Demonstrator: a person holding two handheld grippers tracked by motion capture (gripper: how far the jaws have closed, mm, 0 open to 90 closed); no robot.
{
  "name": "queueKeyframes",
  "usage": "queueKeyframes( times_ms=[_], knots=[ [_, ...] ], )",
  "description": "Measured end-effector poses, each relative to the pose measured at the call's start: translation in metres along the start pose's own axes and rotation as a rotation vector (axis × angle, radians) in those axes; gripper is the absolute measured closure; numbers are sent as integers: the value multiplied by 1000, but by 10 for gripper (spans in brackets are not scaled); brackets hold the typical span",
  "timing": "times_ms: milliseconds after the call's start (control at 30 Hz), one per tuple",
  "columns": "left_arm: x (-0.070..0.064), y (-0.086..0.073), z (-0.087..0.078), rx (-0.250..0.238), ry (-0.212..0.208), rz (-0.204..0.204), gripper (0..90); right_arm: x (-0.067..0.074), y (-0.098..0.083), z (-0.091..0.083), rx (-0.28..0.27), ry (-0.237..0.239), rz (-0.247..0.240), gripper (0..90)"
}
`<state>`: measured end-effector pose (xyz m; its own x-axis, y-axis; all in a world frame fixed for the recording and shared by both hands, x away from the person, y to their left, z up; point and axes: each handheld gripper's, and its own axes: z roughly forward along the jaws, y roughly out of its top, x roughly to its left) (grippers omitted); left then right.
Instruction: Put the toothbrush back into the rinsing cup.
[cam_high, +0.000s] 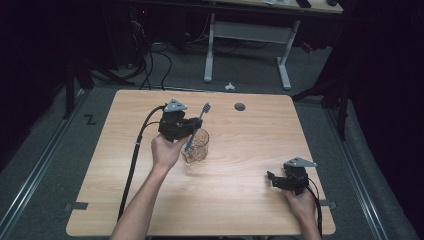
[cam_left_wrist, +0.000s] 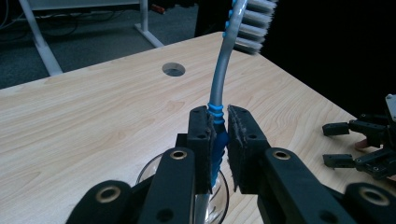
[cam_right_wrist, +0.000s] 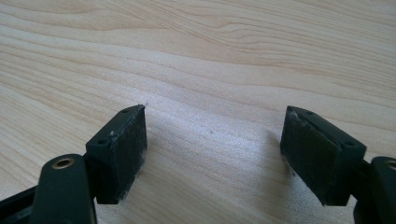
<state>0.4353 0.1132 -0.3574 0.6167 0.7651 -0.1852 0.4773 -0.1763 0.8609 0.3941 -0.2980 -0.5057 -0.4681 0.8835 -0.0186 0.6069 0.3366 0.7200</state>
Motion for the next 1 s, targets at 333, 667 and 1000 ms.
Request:
queueKeyframes(
  times_ms=[333, 667, 1000],
  knots=[
    [5, -7, -1, 20, 10, -8, 796, 0, 0, 0, 0, 0, 0, 229],
    [9, -12, -6, 31, 18, -12, 796, 0, 0, 0, 0, 0, -1, 229],
    [11, -19, -10, 43, 28, -17, 793, 0, 0, 0, 0, 0, 0, 229]
  ],
)
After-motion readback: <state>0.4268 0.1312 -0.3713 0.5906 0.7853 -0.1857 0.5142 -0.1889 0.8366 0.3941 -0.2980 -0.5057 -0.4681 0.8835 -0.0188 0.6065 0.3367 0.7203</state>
